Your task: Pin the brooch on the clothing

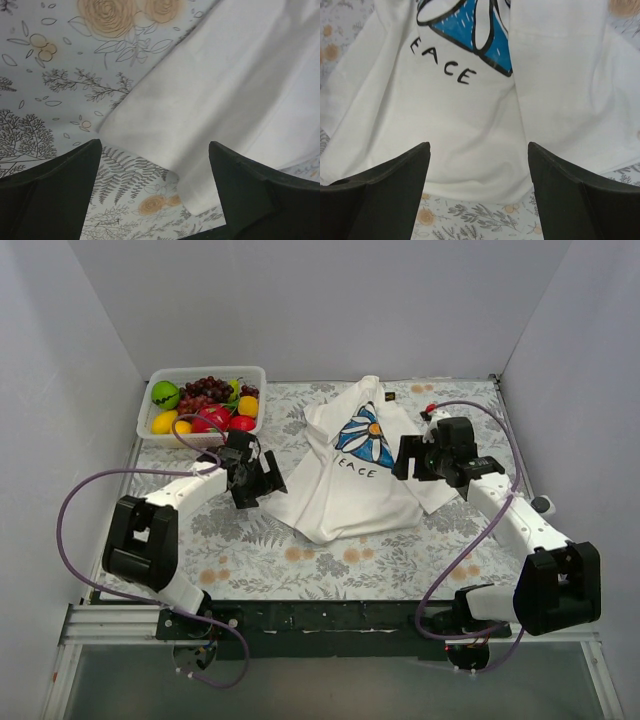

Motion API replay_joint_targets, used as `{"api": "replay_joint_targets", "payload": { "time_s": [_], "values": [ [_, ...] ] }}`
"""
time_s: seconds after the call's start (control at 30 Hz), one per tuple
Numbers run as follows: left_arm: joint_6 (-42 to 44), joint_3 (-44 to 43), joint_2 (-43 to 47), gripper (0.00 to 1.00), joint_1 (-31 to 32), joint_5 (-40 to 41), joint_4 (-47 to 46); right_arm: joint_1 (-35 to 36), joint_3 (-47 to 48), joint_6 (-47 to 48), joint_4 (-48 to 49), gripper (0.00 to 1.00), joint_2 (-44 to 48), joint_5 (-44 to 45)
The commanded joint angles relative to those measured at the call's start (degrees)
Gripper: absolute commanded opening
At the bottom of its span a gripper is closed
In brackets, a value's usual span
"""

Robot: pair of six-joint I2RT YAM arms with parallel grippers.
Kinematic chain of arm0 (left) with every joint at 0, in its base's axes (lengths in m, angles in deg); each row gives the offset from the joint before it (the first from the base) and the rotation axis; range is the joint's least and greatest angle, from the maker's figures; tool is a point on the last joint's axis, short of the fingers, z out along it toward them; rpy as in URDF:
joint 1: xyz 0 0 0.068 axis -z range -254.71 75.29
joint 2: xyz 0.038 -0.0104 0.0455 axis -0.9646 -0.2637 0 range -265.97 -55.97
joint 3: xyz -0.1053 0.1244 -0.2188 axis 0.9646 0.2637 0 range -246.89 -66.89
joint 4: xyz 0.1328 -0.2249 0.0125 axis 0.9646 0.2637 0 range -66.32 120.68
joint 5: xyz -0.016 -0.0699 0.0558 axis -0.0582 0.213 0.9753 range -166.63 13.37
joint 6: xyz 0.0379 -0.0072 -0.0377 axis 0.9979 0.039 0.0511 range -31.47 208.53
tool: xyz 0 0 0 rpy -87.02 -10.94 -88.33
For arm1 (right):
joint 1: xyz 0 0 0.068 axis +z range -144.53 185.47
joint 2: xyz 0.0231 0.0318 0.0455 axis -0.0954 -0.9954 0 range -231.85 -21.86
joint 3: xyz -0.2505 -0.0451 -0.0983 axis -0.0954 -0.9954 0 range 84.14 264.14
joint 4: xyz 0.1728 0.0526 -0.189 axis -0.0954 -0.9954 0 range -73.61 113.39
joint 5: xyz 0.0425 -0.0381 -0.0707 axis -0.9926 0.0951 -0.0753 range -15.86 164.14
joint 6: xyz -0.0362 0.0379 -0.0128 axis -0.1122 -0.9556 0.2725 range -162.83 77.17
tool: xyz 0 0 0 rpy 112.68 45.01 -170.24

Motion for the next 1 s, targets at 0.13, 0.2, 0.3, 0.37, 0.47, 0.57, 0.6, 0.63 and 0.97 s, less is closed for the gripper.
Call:
{"api": "replay_joint_targets", "payload": {
  "time_s": [0.13, 0.2, 0.3, 0.37, 0.47, 0.57, 0.6, 0.63, 0.97],
  "values": [
    [-0.98, 3.16, -5.20, 0.84, -0.46, 4.01, -2.92, 0.05, -6.35, -2.38, -1.31, 0.85, 1.14, -5.07],
    [-0.81, 3.60, -6.52, 0.77, -0.46, 1.74, -5.29, 0.05, -6.97, -2.82, -1.49, 0.85, 1.14, -5.07],
    [0.16, 3.68, -8.02, 0.49, -0.46, -3.69, -7.84, 0.05, -7.14, -3.08, -2.71, 0.85, 1.66, -4.37],
    [0.60, 3.86, -7.85, 0.23, 0.24, -6.35, -8.81, 0.05, -7.23, -3.00, -3.24, 0.84, 2.01, -3.93],
    [1.65, 1.93, -6.10, 0.00, 1.56, -10.74, -8.82, 0.05, -8.02, -2.12, -3.69, 0.84, 2.45, -4.98],
    [0.69, -2.54, -1.11, 0.00, 2.35, -13.91, -8.55, 0.22, -9.16, -2.55, -4.65, 0.84, 2.10, -6.82],
    [0.43, -5.25, 0.14, 0.00, 2.35, -14.44, -8.47, 0.22, -9.51, -2.73, -4.91, 0.84, 2.19, -7.18],
    [-0.01, -7.02, 1.63, 0.00, 2.35, -15.06, -8.47, 0.48, -10.30, -2.91, -5.27, 0.84, 2.10, -7.36],
    [-2.56, -26.79, 4.64, 0.00, 2.35, -11.39, -4.35, 2.50, -13.03, -5.54, -6.59, 0.84, 1.05, -9.03]
  ]
}}
